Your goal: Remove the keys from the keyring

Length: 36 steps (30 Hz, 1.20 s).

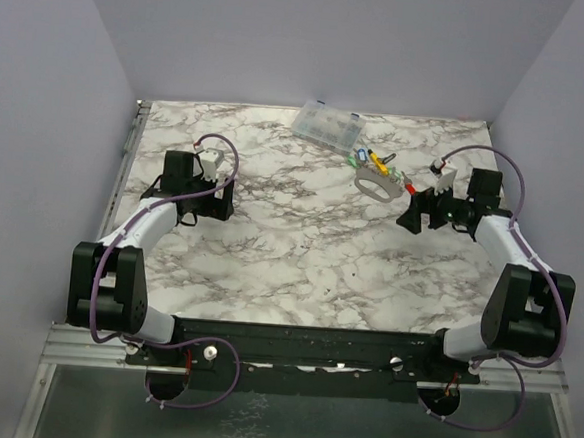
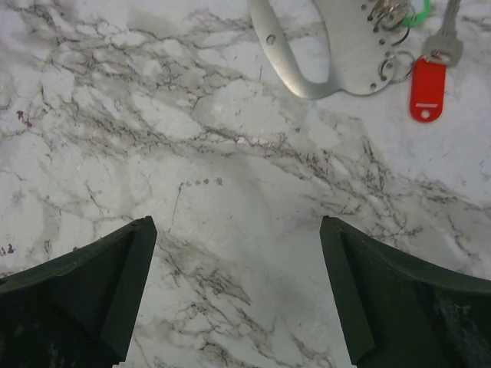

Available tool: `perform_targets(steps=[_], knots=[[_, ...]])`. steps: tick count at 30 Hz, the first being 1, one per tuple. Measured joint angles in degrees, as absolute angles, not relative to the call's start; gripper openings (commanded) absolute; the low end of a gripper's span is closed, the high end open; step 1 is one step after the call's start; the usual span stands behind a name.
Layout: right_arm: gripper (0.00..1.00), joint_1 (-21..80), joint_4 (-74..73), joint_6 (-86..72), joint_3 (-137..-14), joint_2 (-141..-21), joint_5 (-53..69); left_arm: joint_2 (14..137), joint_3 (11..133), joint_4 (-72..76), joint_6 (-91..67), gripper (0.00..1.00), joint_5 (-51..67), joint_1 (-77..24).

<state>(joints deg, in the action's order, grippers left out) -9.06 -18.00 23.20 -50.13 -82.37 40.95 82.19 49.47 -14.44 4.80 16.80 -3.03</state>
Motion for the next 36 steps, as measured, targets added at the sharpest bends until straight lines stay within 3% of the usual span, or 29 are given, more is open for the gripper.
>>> perform_targets(steps=[3, 7, 12, 21, 36], knots=[[0.96, -8.8, -18.2, 23.3, -54.8, -85.3, 40.5, 81.7, 49.5, -14.4, 4.8, 0.99, 17.5, -3.0], [0.76, -8.6, -18.4, 24.3, -62.2, -90.4, 39.4, 81.6, 49.4, -14.3, 4.8, 0.99, 18.2, -3.0], [0.63, -8.2, -19.5, 26.9, -71.0, -97.3, 38.8, 81.4, 49.3, -14.3, 4.8, 0.99, 18.7, -3.0], [0.6, -7.0, -22.4, 31.3, -83.3, -110.5, 38.8, 80.9, 49.3, -14.3, 4.8, 0.99, 19.4, -3.0], [0.62, -4.6, -22.2, 36.9, -90.0, -122.8, 38.9, 80.9, 49.3, -14.5, 4.9, 0.99, 21.2, -3.0]])
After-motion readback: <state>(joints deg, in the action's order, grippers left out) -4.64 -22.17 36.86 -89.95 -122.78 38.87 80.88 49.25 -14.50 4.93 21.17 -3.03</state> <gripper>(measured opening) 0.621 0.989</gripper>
